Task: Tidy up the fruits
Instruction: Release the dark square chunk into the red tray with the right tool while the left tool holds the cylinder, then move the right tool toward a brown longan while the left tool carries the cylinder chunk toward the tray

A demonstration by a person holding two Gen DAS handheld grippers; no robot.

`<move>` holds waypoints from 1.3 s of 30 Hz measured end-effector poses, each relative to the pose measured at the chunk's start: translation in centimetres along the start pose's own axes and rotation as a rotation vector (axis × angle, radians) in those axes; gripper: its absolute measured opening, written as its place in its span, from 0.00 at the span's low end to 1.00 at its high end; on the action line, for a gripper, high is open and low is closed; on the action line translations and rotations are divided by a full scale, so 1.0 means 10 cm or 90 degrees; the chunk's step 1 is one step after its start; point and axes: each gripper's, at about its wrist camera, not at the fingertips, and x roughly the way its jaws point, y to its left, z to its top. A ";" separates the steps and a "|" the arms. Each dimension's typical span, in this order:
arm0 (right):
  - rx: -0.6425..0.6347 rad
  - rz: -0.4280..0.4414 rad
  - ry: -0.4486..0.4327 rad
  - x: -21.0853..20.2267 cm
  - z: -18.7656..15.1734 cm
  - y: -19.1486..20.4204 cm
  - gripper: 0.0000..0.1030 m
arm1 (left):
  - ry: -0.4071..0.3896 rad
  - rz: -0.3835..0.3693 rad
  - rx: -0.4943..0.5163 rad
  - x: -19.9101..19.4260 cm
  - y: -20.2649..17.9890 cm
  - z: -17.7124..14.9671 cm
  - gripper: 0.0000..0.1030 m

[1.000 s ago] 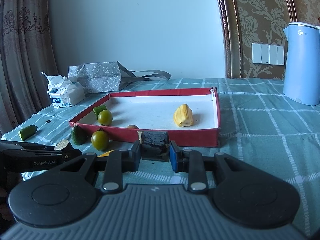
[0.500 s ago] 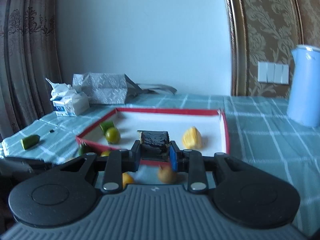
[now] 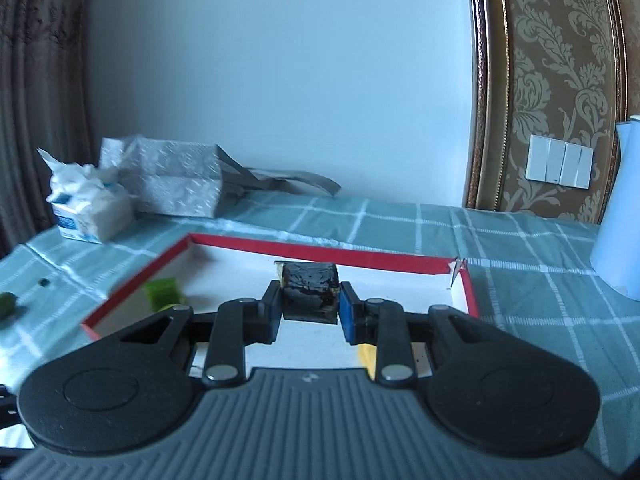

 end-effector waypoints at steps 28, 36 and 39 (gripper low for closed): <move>0.033 0.077 -0.017 -0.78 -0.59 -0.04 0.69 | -0.002 0.003 -0.014 0.00 0.03 0.01 0.31; -0.013 0.106 0.007 -0.85 -0.75 0.20 0.69 | -0.006 0.008 -0.019 -0.01 0.03 0.00 0.31; -0.006 0.111 0.011 -0.83 -0.76 0.20 0.69 | -0.004 0.008 -0.020 -0.02 0.04 0.00 0.32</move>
